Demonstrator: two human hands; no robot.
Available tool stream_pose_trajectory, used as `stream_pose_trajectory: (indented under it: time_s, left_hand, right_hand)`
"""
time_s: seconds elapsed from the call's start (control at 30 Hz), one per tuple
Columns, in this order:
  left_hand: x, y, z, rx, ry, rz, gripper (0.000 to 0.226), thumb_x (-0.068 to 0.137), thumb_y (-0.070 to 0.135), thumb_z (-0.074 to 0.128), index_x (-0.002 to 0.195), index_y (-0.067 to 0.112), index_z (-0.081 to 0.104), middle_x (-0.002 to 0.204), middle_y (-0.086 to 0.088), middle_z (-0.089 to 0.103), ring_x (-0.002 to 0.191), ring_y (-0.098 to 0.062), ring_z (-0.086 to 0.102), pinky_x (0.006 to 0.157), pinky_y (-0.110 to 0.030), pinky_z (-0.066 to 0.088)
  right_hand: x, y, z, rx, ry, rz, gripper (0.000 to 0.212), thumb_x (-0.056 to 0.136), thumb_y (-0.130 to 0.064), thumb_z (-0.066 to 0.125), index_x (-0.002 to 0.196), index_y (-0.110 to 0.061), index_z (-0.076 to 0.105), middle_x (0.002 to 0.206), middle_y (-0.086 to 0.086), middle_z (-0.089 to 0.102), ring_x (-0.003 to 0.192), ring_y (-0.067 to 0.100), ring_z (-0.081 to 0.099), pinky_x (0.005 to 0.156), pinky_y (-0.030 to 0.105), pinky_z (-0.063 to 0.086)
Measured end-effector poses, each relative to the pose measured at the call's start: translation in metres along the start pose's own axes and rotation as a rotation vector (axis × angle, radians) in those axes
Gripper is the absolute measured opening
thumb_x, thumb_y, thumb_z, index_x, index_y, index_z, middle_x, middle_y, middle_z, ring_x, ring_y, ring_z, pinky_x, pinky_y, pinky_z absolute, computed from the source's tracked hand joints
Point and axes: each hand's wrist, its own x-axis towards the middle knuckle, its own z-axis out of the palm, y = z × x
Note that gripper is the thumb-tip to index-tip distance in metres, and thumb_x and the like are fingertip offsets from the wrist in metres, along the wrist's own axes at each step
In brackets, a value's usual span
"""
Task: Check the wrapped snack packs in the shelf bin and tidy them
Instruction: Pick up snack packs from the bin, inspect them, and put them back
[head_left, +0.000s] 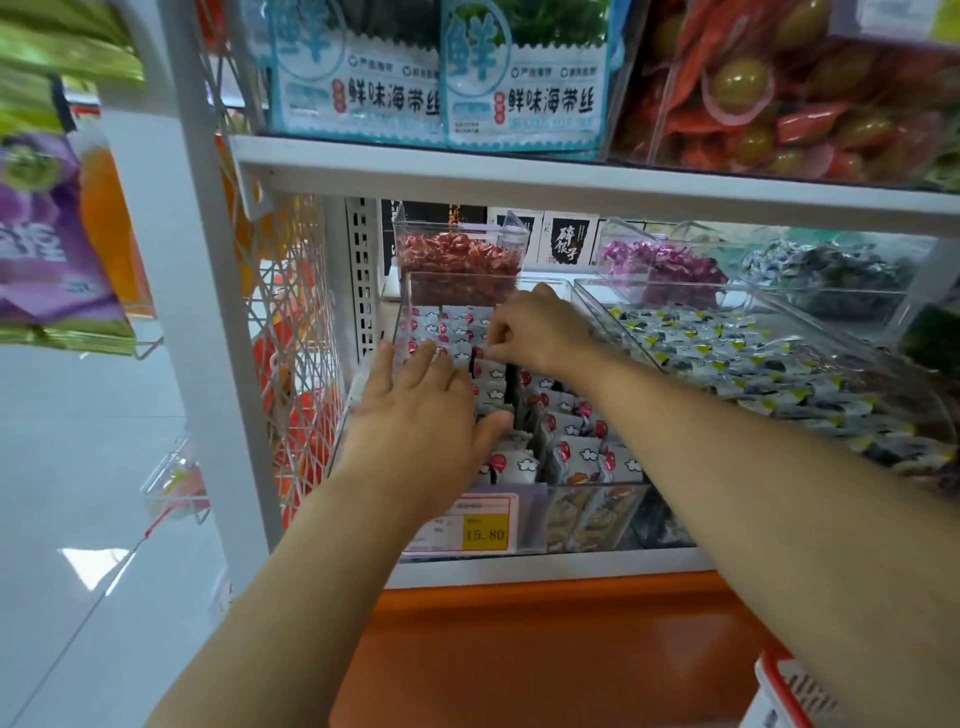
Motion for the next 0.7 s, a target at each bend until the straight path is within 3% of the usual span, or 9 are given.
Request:
stream_pose_trajectory:
  time_s: [0.13,0.27,0.4,0.5,0.6,0.7]
  left_hand:
    - [0.0,0.0,0.0,-0.02,0.011,-0.005,0.067,0.094,0.055,0.012,0.144,0.013,0.028,0.154,-0.005,0.023,0.145,-0.019,0.002,0.113,-0.044,-0.012]
    - [-0.001,0.001,-0.001,-0.032,0.017,-0.01,0.066,0.094,0.055,0.014,0.143,0.013,0.03,0.153,-0.004,0.025,0.145,-0.019,0.003,0.113,-0.044,-0.012]
    - [0.0,0.002,-0.001,-0.053,0.021,-0.018,0.065,0.094,0.055,0.016,0.143,0.014,0.03,0.153,-0.004,0.025,0.145,-0.018,0.003,0.113,-0.043,-0.012]
    - [0.001,0.002,-0.001,-0.062,0.01,-0.024,0.065,0.095,0.055,0.017,0.144,0.014,0.027,0.154,-0.004,0.022,0.145,-0.018,0.001,0.113,-0.043,-0.013]
    - [0.001,0.001,-0.002,-0.091,0.02,-0.019,0.062,0.095,0.053,0.021,0.143,0.015,0.029,0.154,-0.003,0.024,0.145,-0.018,0.002,0.113,-0.042,-0.012]
    - [-0.001,-0.001,-0.003,-0.137,0.073,-0.032,0.057,0.096,0.049,0.027,0.142,0.016,0.033,0.152,-0.002,0.027,0.144,-0.017,0.005,0.114,-0.04,-0.01]
  right_hand:
    - [-0.001,-0.005,-0.002,0.047,-0.006,-0.01,0.004,0.084,-0.023,0.066,0.083,-0.019,0.066,0.086,-0.007,0.05,0.107,0.02,0.044,0.077,0.031,0.035]
    - [-0.004,-0.003,0.0,0.143,-0.035,0.002,0.008,0.085,-0.02,0.064,0.079,-0.015,0.064,0.086,-0.005,0.054,0.107,0.023,0.051,0.084,0.035,0.042]
    - [-0.006,-0.002,0.005,0.167,0.105,-0.003,0.012,0.087,-0.02,0.061,0.077,-0.014,0.064,0.089,-0.001,0.055,0.101,0.022,0.051,0.076,0.03,0.039]
    - [-0.007,-0.006,0.008,0.138,0.032,-0.036,0.011,0.088,-0.017,0.059,0.078,-0.013,0.063,0.089,-0.002,0.05,0.106,0.023,0.048,0.082,0.034,0.041]
    - [-0.008,-0.003,0.0,0.251,0.058,-0.001,0.017,0.089,-0.012,0.057,0.079,-0.001,0.066,0.084,0.0,0.059,0.08,0.007,0.055,0.088,0.029,0.045]
    - [-0.018,0.0,-0.023,0.512,0.191,0.099,0.026,0.092,-0.01,0.055,0.067,-0.007,0.059,0.07,-0.005,0.056,0.063,0.0,0.047,0.076,0.025,0.041]
